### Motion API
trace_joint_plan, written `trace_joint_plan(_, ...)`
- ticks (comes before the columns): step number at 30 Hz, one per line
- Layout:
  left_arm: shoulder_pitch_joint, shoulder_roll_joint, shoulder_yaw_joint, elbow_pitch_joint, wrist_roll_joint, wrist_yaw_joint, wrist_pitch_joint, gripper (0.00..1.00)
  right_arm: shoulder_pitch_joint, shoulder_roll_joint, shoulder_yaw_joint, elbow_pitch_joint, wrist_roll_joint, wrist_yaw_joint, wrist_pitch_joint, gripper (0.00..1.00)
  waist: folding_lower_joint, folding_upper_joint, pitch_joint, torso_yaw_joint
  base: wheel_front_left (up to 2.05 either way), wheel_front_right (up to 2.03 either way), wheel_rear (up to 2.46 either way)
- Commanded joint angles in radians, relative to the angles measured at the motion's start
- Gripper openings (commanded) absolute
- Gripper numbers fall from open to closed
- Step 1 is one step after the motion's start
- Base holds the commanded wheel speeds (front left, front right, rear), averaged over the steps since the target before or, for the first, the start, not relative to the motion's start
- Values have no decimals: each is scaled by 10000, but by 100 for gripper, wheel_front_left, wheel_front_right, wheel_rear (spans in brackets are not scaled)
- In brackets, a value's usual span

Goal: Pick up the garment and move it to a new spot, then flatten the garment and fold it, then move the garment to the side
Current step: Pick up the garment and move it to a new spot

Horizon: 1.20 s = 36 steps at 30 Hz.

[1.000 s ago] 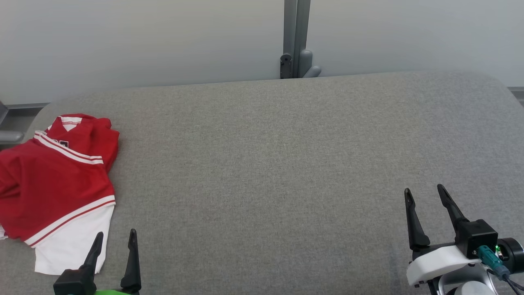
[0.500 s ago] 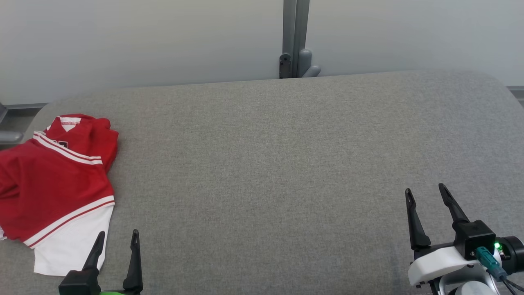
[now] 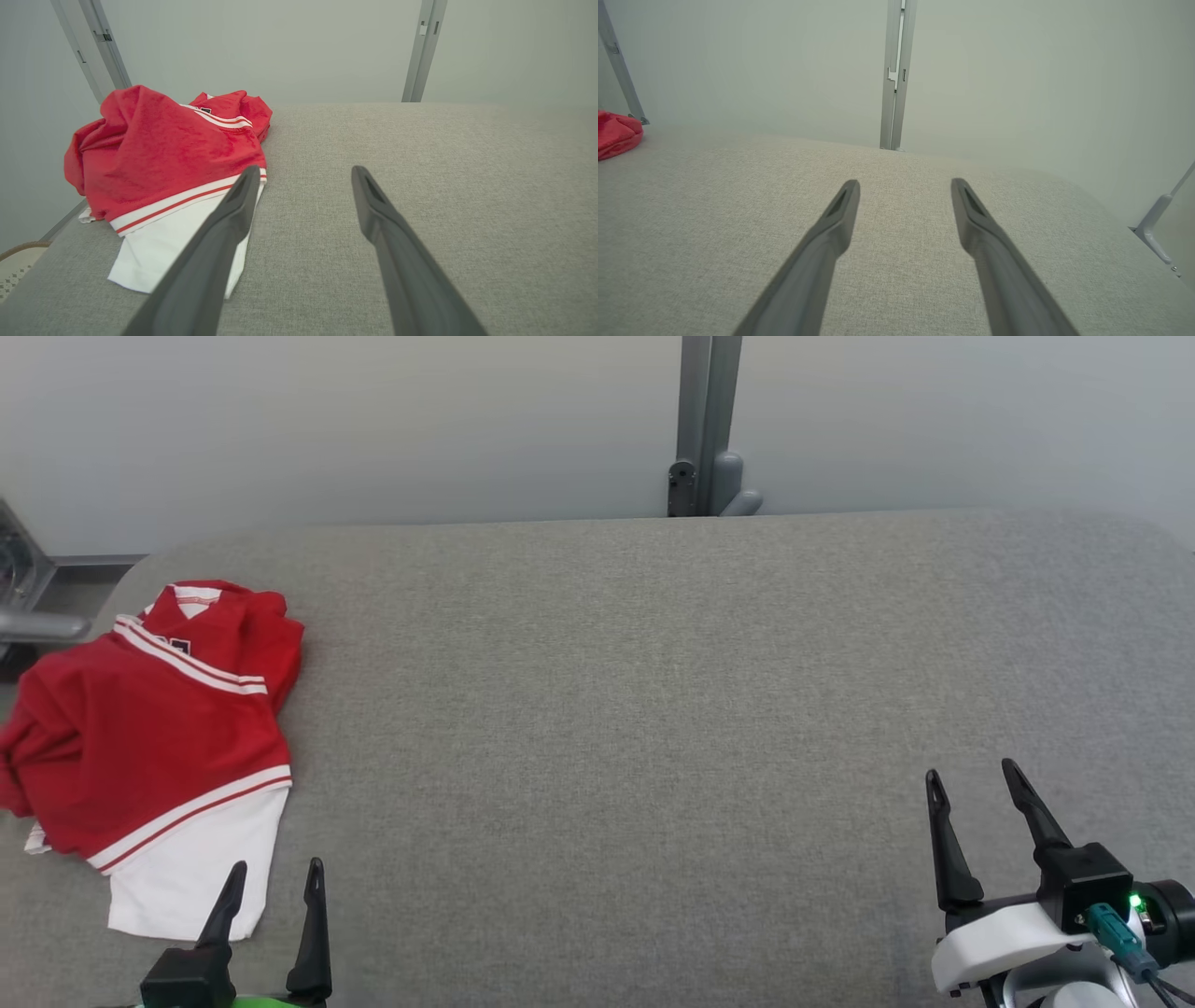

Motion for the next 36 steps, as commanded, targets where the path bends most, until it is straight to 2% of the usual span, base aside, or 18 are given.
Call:
trace_joint_plan(1,-121,6,19,15,-4,-28,-2,100,132,-34,28,-22,55,1,-46,100,0,85,-64,366,0,0,0)
trace_joint_plan(12,188,58,264,85,40,-15,-2,100,122,-29,579,5,279,1,-41,100,0,85,-318,3037,0,0,0)
trace_joint_plan(16,442,93,625,34,-1,-16,-2,100,-138,-34,1177,-30,404,-1,-41,100,0,85,-339,3586,0,0,0)
trace_joint_plan(24,183,-11,864,-32,-146,-20,-2,100,-131,-45,1531,-210,314,-1,-41,100,0,85,-69,3405,0,0,0)
trace_joint_plan(27,-397,-44,750,216,-444,-23,0,100,-360,-38,1560,-335,105,1,-41,100,0,85,507,3121,0,0,0)
trace_joint_plan(32,-2492,523,412,1205,-1468,-25,290,100,-1000,-42,1538,-684,-357,1,-41,100,0,85,2085,2578,0,0,0)
trace_joint_plan(36,-4352,1213,176,2059,-2394,-26,992,100,-1665,-45,1587,-948,-581,-1,-39,100,0,85,3354,2113,0,0,0)
